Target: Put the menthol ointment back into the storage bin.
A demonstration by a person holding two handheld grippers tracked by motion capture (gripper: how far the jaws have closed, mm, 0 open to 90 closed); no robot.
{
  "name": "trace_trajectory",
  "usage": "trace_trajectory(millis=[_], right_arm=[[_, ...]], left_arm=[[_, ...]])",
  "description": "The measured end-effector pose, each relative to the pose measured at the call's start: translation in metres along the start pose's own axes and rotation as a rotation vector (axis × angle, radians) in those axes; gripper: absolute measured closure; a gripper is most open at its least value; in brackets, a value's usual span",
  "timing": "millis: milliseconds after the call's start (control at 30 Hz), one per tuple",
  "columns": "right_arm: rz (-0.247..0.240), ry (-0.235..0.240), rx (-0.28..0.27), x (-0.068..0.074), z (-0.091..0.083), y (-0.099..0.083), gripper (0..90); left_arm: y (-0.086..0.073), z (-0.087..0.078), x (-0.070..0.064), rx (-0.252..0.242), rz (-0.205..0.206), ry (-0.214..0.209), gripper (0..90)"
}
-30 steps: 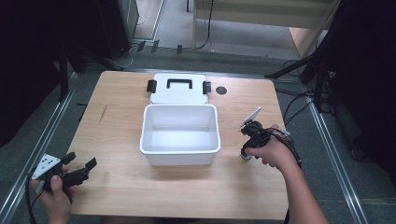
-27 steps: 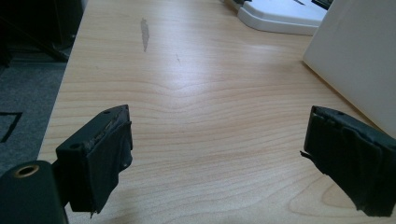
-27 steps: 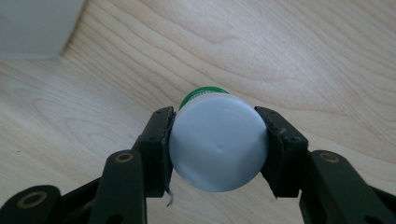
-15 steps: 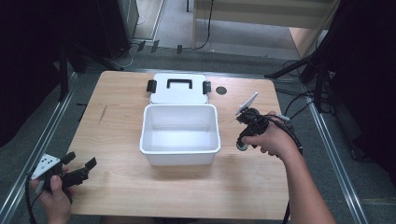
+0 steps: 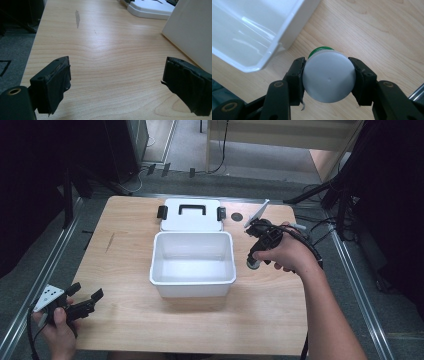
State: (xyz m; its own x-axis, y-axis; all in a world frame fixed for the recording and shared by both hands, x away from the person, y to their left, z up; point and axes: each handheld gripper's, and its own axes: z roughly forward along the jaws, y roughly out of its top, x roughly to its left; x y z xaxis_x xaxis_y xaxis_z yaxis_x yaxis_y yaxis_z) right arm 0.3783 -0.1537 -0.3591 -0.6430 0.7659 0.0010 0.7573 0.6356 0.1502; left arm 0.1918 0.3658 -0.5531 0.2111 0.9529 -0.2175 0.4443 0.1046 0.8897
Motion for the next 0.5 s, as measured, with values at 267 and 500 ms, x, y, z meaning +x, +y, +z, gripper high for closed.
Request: trace_trajectory(millis=[267, 500], right_arm=[[-0.024, 0.000, -0.025, 0.008, -0.021, 0.015, 51.6], [-0.055, 0.010, -0.025, 0.021, -0.030, 0.028, 51.6]], left_arm=[[0.000, 0.000, 0.000, 0.004, -0.001, -0.002, 8.6], [0.000, 0.000, 0.000, 0.003, -0.004, 0.000, 8.6]])
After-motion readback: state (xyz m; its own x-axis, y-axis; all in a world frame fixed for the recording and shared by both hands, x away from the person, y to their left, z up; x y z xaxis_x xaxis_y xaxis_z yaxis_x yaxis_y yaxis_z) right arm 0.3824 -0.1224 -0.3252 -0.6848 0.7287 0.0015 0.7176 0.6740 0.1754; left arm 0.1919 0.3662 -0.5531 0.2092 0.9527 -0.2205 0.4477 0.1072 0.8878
